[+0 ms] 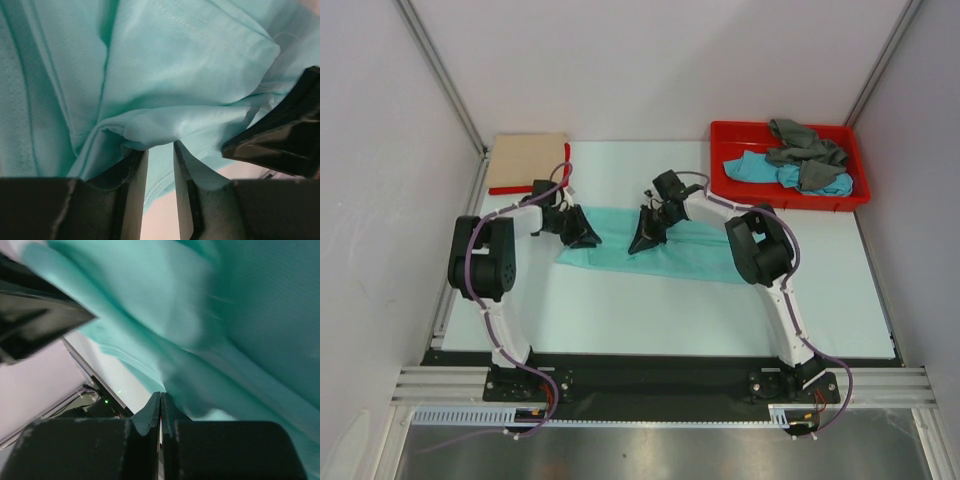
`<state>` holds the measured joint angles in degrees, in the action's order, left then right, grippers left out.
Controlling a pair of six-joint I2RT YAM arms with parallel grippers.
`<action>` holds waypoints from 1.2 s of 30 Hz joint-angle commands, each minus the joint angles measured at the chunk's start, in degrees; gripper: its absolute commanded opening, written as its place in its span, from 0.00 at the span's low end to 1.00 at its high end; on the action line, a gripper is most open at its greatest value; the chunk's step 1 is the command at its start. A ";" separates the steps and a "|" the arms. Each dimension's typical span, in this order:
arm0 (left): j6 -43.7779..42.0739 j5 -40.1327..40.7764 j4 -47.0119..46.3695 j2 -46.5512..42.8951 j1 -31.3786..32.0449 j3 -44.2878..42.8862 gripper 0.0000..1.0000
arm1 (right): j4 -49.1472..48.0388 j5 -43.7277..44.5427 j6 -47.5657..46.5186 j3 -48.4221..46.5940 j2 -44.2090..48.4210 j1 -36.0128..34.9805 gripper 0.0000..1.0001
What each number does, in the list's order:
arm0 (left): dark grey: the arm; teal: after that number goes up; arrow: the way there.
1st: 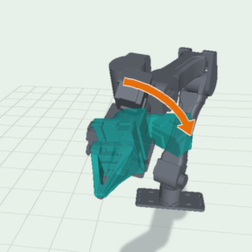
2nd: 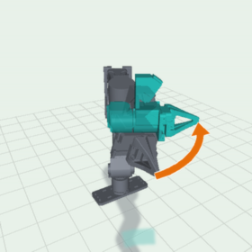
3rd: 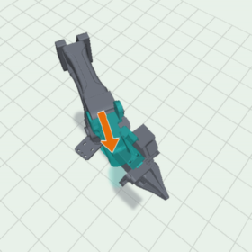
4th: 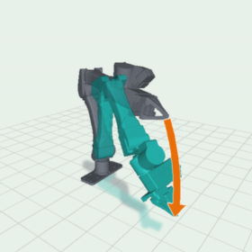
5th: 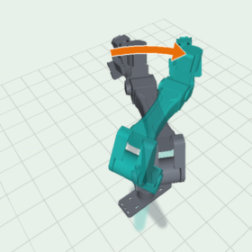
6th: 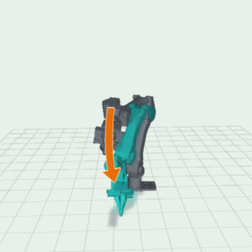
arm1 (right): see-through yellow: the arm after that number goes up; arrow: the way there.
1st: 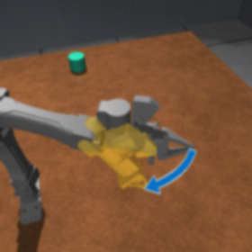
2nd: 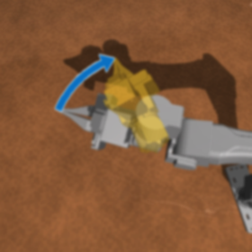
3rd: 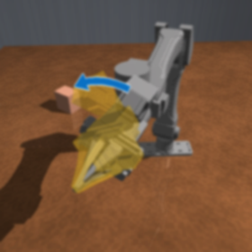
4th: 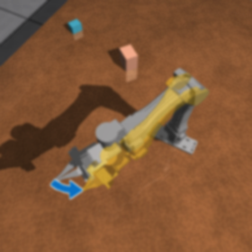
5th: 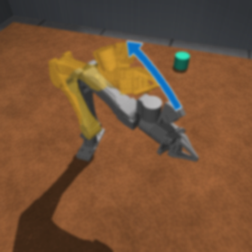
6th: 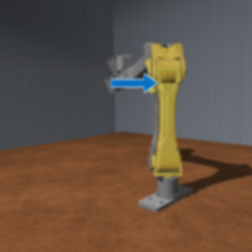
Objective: Fold and stack the t-shirts
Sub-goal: Fold the tshirt
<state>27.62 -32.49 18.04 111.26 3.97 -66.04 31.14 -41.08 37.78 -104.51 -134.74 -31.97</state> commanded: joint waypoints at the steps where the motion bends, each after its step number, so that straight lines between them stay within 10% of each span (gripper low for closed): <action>1: -6.34 6.82 3.49 -1.05 -0.36 -3.48 0.34 | -2.04 -2.25 0.63 4.04 0.88 1.20 0.02; 12: -5.65 9.29 6.04 -22.65 1.31 4.86 0.62 | 8.15 4.60 -11.32 7.38 7.02 3.22 0.07; 25: 2.27 9.01 -3.89 -16.52 -1.24 13.38 0.29 | 8.86 7.24 -14.84 24.34 27.50 16.31 0.23; 36: 4.90 12.71 -1.96 -24.06 -6.52 26.40 0.26 | 6.04 6.89 -18.53 39.55 35.33 25.11 0.25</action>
<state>31.48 -23.16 13.76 91.35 -2.09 -42.87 38.57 -34.09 21.69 -66.52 -102.69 -7.57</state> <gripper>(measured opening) 0.264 0.251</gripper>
